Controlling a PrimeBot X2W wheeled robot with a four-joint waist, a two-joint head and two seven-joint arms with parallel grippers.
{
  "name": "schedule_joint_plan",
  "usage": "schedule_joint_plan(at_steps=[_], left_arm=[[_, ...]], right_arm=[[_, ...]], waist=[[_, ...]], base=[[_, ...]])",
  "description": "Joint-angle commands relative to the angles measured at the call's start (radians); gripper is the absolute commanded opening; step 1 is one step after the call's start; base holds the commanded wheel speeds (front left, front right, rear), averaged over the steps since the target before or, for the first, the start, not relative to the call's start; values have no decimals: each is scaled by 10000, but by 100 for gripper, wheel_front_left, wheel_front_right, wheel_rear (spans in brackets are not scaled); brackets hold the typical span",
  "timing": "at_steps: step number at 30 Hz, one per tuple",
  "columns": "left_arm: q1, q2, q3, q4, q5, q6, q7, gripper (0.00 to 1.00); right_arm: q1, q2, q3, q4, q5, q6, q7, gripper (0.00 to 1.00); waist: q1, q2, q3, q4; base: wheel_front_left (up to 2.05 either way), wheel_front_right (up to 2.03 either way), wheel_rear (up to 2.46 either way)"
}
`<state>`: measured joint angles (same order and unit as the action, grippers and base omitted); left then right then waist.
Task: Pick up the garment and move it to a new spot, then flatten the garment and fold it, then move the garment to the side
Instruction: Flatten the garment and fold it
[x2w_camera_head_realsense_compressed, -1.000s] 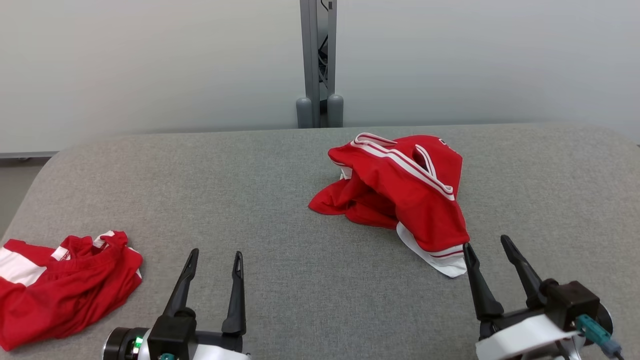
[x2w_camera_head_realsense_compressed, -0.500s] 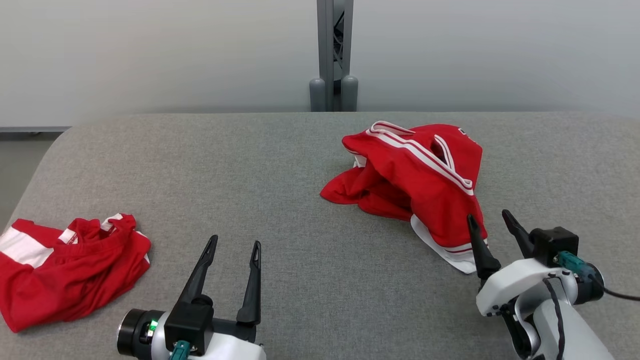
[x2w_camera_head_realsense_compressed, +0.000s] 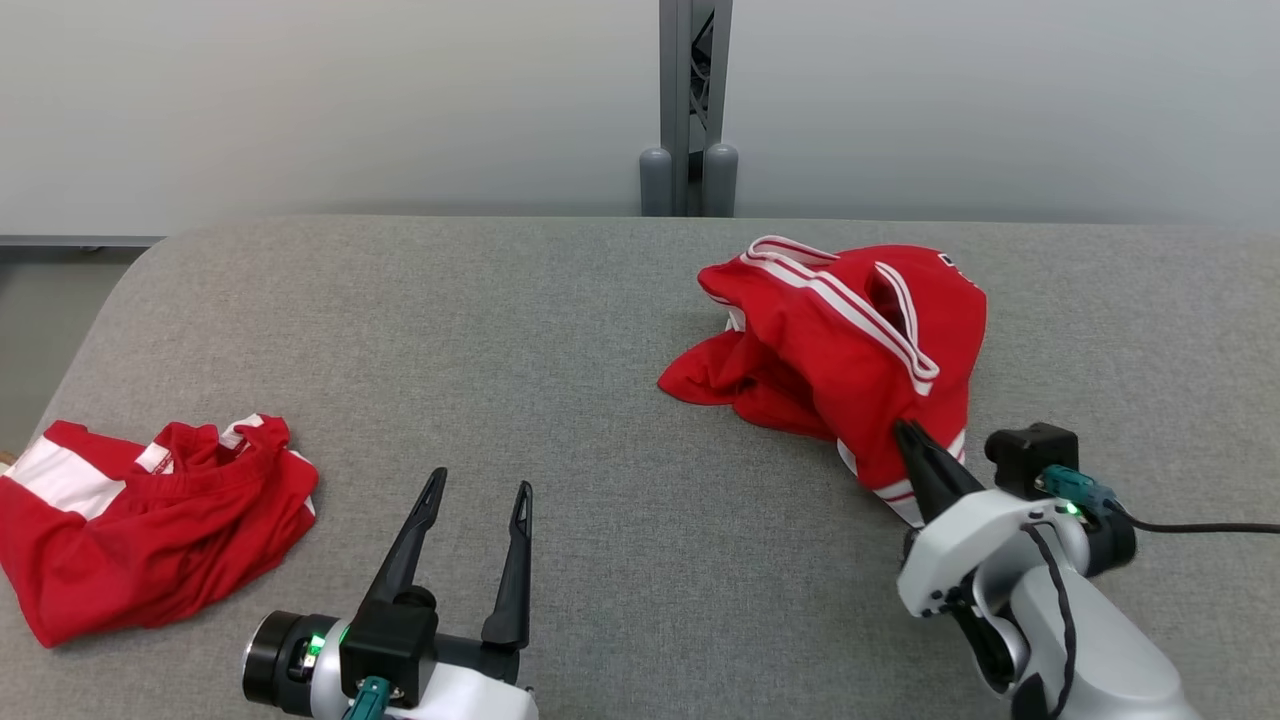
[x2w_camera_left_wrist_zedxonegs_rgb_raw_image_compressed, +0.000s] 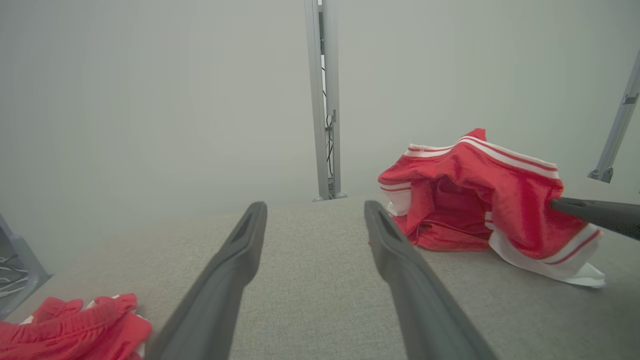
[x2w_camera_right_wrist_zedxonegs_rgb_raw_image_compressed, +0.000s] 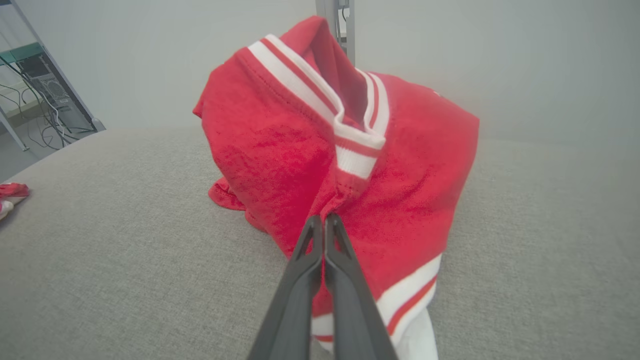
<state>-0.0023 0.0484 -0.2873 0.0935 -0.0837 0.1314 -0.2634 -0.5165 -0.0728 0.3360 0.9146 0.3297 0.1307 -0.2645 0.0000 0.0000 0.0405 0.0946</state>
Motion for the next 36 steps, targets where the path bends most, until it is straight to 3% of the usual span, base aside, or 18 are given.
schedule_joint_plan(at_steps=[1, 8, 18, 24, 25, 26, 32, 36], left_arm=[[-126, 39, 43, -10, 123, -64, -6, 100], [-214, 41, -58, 60, 154, -90, -6, 100], [-360, 39, -262, 156, 149, -193, -6, 100], [-442, 39, -432, 218, 76, -182, -6, 100], [-457, 39, -458, 227, 68, -187, -6, 100], [-480, 39, -491, 239, 60, -193, -6, 100], [-464, 39, -468, 195, -39, -69, -6, 100], [-326, 39, -433, 224, -159, -42, -6, 100]], right_arm=[[-132, -4, 198, -264, 276, 1, -12, 0], [-9, 163, 2532, -1446, 2138, 1, -12, 0], [-954, 197, 5933, -2057, 4191, 1, -6, 0], [-1493, 189, 6585, -2518, 4745, 1, -7, 0], [-1558, 189, 6533, -2485, 4768, 1, -9, 17], [-1627, 191, 6435, -2431, 4702, 1, -9, 98], [-1166, 190, 5280, -3238, 4194, 1, -9, 100], [-558, 188, 3836, -4119, 3206, 1, -9, 100]], waist=[[0, 0, 13, -2], [0, 0, 33, 129], [0, 0, 61, 546], [0, 0, 67, 677], [0, 0, 71, 688], [0, 0, 76, 703], [0, 0, 130, 545], [0, 0, 70, 208]], base=[[0, 0, 0], [0, 0, 0], [0, 0, 0], [0, 0, 0], [0, 0, 0], [0, 0, 0], [0, 0, 0], [0, 0, 0]])
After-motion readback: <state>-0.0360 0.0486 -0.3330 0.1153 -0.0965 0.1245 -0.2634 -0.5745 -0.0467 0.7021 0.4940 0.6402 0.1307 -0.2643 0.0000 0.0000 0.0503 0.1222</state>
